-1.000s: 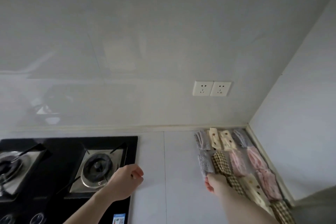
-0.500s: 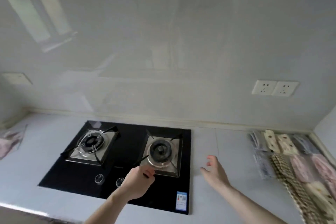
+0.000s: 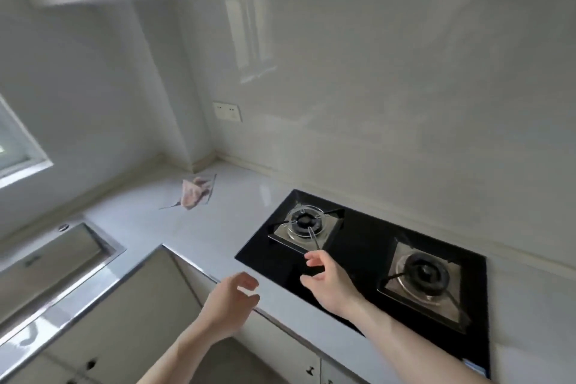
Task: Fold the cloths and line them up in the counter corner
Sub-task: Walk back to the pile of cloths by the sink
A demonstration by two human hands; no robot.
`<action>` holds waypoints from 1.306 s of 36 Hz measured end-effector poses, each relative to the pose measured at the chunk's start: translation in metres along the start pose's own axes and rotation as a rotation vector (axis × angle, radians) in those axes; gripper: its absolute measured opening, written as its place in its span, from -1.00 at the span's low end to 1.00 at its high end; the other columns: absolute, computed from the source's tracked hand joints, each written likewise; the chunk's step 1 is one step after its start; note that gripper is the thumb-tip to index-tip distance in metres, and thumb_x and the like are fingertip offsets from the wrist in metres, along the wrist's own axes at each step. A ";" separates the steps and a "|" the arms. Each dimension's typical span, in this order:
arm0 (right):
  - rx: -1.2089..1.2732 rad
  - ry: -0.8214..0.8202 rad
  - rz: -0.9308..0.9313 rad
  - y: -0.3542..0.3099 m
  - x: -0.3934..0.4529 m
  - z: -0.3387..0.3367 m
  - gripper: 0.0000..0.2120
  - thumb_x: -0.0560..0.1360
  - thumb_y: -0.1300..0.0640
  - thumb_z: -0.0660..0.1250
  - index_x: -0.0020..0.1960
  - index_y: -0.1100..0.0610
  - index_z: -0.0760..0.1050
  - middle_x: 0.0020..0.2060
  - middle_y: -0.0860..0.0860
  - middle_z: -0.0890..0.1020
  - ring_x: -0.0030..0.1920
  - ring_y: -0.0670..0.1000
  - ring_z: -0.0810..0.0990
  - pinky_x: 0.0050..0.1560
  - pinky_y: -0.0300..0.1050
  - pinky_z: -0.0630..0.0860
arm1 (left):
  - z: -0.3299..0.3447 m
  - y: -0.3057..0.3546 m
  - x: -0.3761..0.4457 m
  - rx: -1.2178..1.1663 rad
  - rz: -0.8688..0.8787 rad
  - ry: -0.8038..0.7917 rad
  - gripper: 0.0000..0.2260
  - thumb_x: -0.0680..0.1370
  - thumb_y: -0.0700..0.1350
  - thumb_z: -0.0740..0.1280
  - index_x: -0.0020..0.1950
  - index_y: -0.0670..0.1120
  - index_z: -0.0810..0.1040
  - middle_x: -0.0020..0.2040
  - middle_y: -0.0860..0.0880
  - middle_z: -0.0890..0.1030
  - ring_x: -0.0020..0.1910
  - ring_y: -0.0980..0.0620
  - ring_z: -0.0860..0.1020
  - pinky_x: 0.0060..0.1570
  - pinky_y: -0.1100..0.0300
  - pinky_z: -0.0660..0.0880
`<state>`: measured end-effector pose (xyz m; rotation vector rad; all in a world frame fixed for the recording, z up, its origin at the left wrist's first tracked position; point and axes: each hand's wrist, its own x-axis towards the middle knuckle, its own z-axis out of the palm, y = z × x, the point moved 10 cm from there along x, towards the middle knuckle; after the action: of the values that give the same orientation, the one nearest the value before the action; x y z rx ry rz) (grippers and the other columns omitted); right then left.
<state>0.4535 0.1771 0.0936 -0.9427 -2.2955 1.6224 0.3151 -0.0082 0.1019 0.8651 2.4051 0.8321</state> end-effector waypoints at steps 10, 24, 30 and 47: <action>-0.037 -0.179 -0.098 -0.088 0.079 0.128 -0.62 0.50 0.05 0.37 0.29 -0.11 0.41 0.19 -0.18 0.48 0.06 -0.13 0.59 0.04 -0.23 0.53 | -0.127 -0.101 0.002 -0.100 -0.097 0.241 -0.82 0.52 -0.09 0.45 0.02 0.20 0.60 0.02 0.21 0.63 -0.13 0.35 0.59 -0.16 0.35 0.48; -0.030 -0.277 -0.087 -0.140 0.226 0.248 -0.66 0.51 0.05 0.37 0.26 -0.12 0.42 0.18 -0.18 0.46 0.09 -0.13 0.54 0.08 -0.24 0.48 | -0.259 -0.208 0.090 -0.076 -0.221 0.357 -0.79 0.50 -0.15 0.45 -0.03 0.18 0.61 0.01 0.18 0.62 -0.13 0.32 0.60 -0.24 0.19 0.57; -0.050 -0.258 -0.083 -0.158 0.278 0.272 -0.65 0.49 0.06 0.37 0.25 -0.12 0.42 0.19 -0.16 0.47 0.11 -0.11 0.54 0.11 -0.19 0.49 | -0.267 -0.233 0.146 -0.056 -0.219 0.273 -0.83 0.53 -0.13 0.43 0.03 0.13 0.59 0.06 0.18 0.56 -0.14 0.37 0.57 -0.35 0.32 0.51; -0.078 0.051 0.125 -0.145 0.354 0.299 -0.66 0.56 0.07 0.34 0.27 -0.17 0.35 0.25 -0.17 0.42 0.16 -0.15 0.48 -0.13 -0.42 0.41 | -0.215 -0.311 0.412 0.438 -0.045 -0.279 -0.60 0.53 -0.10 0.34 0.38 -0.01 0.49 0.52 -0.05 0.22 0.42 -0.08 0.38 0.36 0.16 0.37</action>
<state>-0.0247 0.1195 0.0331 -1.1528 -2.3238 1.5450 -0.2272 -0.0035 -0.0349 1.0046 2.3737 0.1464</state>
